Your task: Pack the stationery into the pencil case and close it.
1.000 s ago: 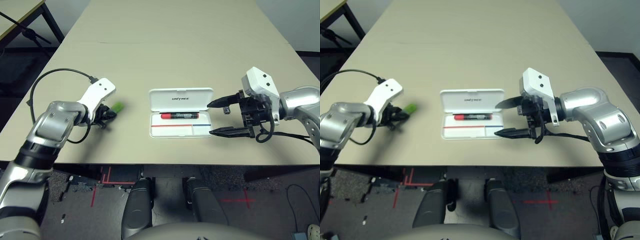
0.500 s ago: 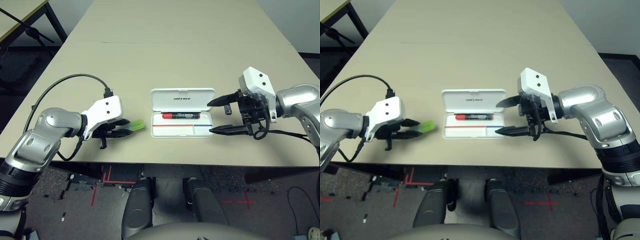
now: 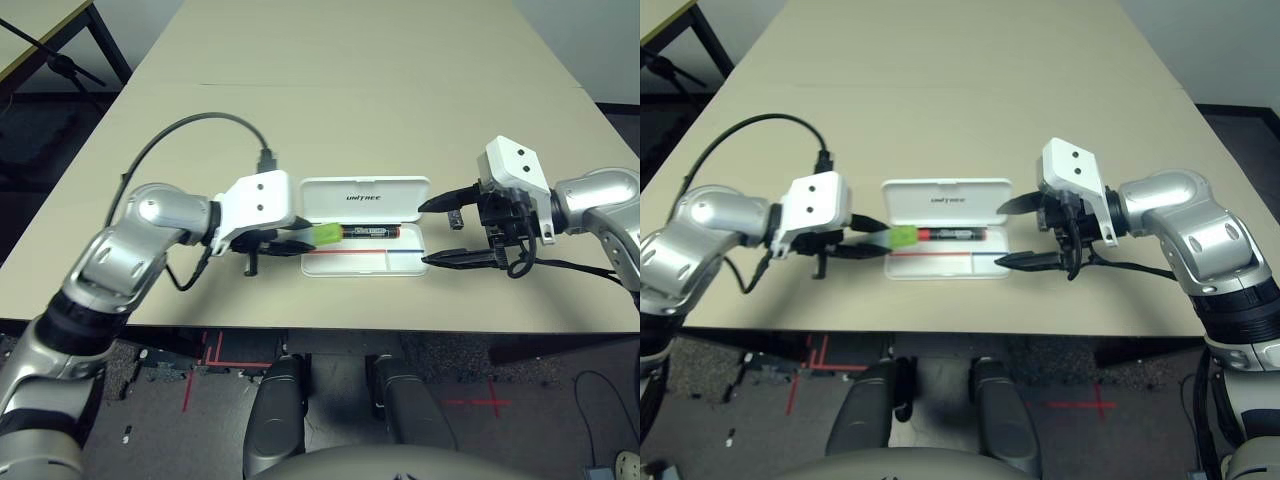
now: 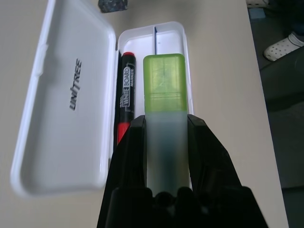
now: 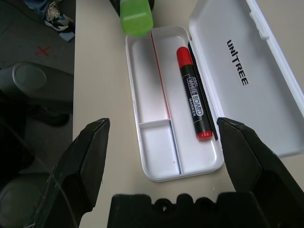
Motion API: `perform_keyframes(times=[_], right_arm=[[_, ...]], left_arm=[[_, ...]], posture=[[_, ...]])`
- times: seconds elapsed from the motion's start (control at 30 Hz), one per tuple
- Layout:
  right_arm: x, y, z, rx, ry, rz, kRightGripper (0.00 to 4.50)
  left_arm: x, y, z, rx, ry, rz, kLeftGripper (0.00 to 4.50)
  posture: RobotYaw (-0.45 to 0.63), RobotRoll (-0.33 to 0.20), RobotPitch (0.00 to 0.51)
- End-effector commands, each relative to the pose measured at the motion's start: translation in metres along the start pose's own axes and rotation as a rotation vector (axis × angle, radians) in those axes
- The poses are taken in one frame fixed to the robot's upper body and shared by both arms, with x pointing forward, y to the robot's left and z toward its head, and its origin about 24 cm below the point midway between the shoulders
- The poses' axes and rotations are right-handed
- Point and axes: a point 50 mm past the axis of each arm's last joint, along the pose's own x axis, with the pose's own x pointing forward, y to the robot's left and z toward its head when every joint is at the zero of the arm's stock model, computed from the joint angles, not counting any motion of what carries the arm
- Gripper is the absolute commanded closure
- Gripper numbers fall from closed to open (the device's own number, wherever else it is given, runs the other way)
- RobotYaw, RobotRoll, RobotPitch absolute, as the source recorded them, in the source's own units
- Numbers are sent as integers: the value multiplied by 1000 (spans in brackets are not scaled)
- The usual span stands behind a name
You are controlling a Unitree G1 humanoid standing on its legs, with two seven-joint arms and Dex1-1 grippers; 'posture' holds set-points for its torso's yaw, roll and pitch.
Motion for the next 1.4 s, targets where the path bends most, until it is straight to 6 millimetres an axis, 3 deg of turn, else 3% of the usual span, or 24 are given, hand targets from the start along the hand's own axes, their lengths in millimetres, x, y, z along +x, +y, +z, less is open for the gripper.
perform_keyframes(times=[0.03,0.57,1.03,1.07,1.3,1.4], right_arm=[[-3,1,0,-7,17,-3,0],[-5,1,-3,-5,44,-22,0],[-5,2,-4,-4,48,-33,0],[-5,1,-4,-4,48,-33,0],[-5,0,-5,-4,49,-33,0],[-5,0,-6,-3,49,-34,0]], left_arm=[[16,-5,-7,7,33,-61,3413],[54,5,-14,57,56,-103,3413],[59,2,-16,68,61,-112,3413],[59,2,-15,70,62,-108,2685],[46,2,-12,61,41,-74,29],[34,3,-9,58,25,-53,29]], posture=[[70,0,159],[44,0,162],[35,0,164],[35,0,164],[43,0,167],[45,0,167]])
